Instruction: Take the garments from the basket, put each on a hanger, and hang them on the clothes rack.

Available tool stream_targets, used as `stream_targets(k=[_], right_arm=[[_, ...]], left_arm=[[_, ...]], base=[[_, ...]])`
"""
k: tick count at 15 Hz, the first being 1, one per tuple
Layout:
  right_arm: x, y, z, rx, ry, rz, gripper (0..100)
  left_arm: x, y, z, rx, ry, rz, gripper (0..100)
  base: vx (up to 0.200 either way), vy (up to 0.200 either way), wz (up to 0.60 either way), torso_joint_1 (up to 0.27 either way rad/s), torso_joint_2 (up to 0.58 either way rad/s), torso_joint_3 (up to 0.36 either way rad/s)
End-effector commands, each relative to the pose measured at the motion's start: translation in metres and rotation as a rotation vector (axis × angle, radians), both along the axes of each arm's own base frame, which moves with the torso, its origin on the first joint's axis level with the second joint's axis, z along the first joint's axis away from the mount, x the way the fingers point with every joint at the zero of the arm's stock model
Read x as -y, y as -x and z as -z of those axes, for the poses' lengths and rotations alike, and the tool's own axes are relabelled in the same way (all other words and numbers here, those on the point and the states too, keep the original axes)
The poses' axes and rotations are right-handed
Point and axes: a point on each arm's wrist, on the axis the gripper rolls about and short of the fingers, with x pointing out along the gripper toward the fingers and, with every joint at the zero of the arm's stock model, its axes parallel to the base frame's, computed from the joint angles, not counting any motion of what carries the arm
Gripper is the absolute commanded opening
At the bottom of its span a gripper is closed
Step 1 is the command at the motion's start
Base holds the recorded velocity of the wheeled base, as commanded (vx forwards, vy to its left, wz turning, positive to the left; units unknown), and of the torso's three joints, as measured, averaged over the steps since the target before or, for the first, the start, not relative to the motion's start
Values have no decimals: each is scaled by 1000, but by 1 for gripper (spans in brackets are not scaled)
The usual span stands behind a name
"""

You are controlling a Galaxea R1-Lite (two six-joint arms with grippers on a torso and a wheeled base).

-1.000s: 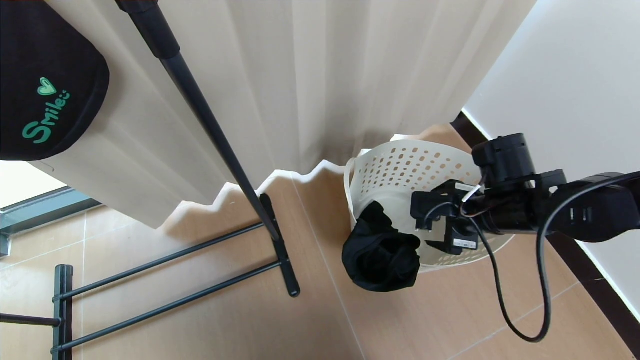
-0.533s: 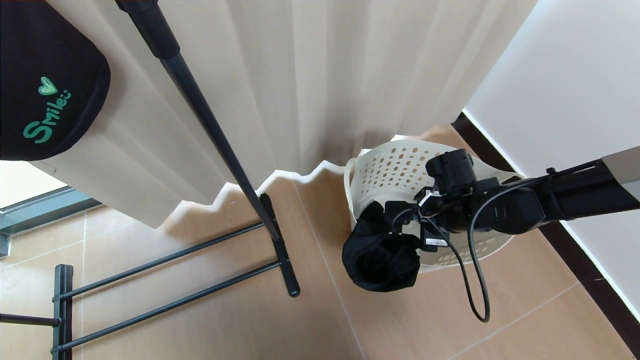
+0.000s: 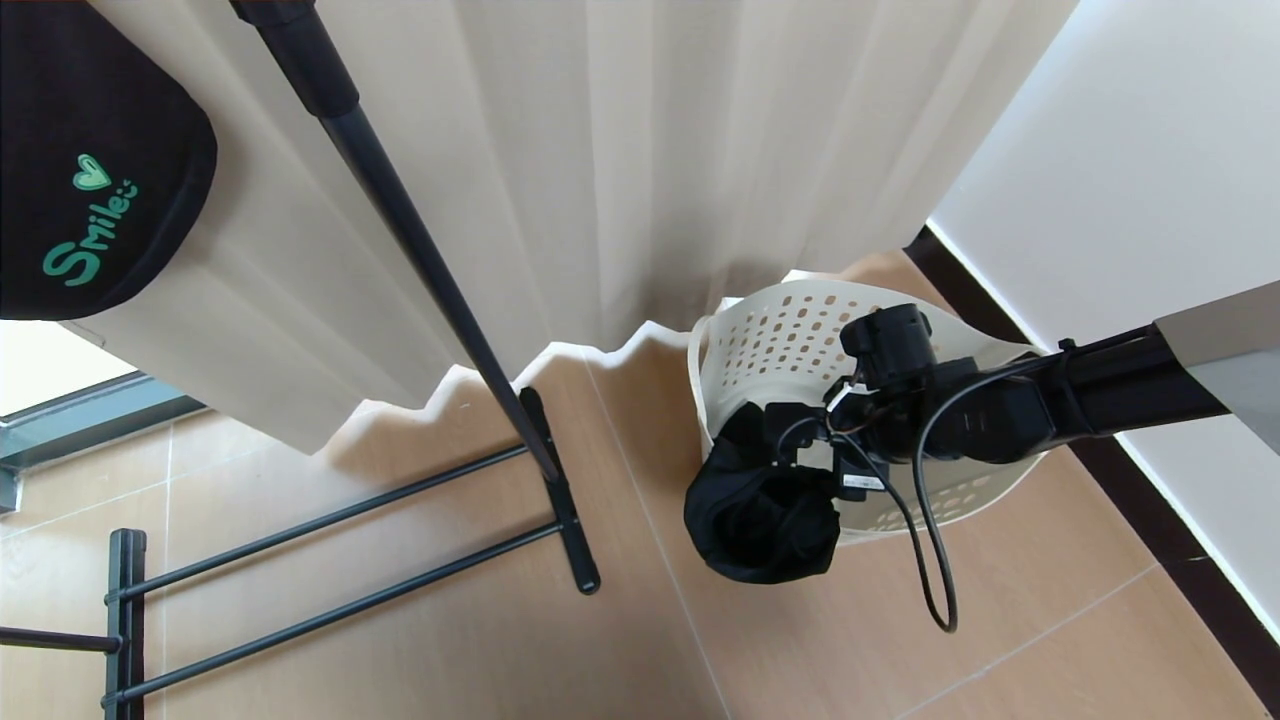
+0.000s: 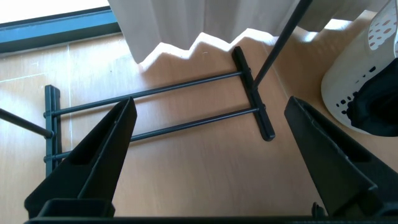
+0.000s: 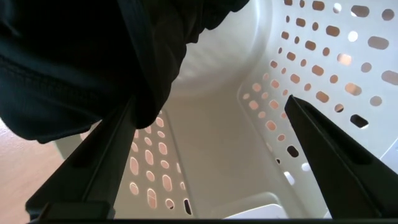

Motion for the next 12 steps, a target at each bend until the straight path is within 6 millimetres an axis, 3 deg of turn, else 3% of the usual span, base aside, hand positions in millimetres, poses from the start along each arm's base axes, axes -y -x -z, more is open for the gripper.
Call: stream_targets(k=[1,12], right_arm=[[1,-1,-1,4,-1,3,100],[-8,-23,11,16,-18,2,100]], left_arm=[[0,0,0,0,1,0,100],[0,0,0,0,1,0,100]], base=[[0,0,0,0,0,0],[0,0,0,0,0,0]])
